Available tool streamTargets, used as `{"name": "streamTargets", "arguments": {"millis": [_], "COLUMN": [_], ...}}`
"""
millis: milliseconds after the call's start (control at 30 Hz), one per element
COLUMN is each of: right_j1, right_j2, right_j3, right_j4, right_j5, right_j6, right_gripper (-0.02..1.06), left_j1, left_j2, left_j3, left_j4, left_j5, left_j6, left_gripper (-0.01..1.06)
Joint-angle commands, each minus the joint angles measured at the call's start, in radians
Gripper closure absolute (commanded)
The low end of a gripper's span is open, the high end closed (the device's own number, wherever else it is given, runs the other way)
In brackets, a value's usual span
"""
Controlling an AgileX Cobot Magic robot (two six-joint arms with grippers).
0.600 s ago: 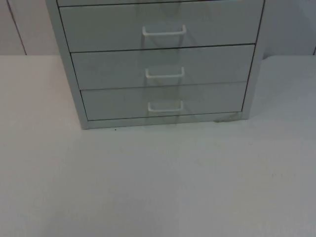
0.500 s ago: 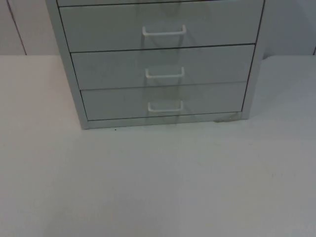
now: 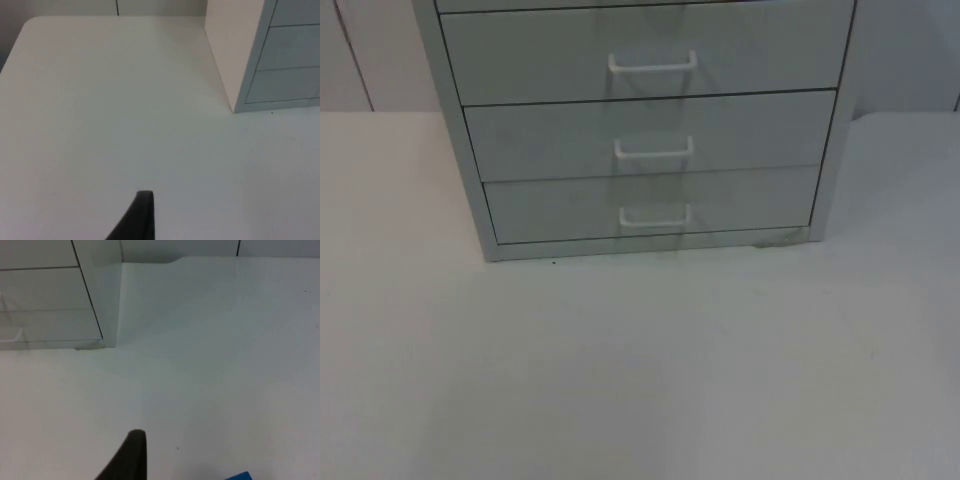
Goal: Open the drawer with the left hand, place the block into the drawer with the right hand, then close the drawer with the left hand.
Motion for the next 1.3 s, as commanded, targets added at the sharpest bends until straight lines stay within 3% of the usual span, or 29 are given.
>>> {"name": "streamTargets", "arguments": {"millis": [0,267,500,733,900,1167,1267], "right_j1": [-0.003,-0.003,-0.003,-0.003,-0.003,-0.003,-0.003], "right_j2": [0.059,0.321,0.404,0.411,0.411,0.411,0.411], "right_j3": [-0.016,-0.022,-0.022,-0.022,-0.022,-0.022,-0.022], "right_j4": [0.002,0.004,0.002,-0.002,-0.002,-0.004,-0.004], "right_j5": [-0.030,-0.059,-0.053,-0.055,-0.055,-0.059,-0.061], "right_j6": [-0.004,0.000,0.000,0.000,0.000,0.000,0.000], "right_gripper": [-0.01,-0.01,-0.01,-0.01,-0.01,-0.01,-0.01], "left_j1": [-0.001,-0.001,-0.001,-0.001,-0.001,-0.003,-0.060], "left_j2": [0.062,0.307,0.428,0.530,0.635,0.794,0.864], "left_j3": [-0.005,-0.005,-0.005,-0.015,-0.075,-0.235,-0.300], "left_j4": [-0.027,-0.031,-0.037,-0.128,-0.197,-0.353,-0.382], "left_j5": [-0.060,-0.154,-0.173,-0.175,-0.171,-0.123,-0.099], "left_j6": [0.000,0.011,0.030,0.142,0.212,0.378,0.423], "left_gripper": [0.00,0.00,0.00,0.05,0.15,0.15,0.15]}}
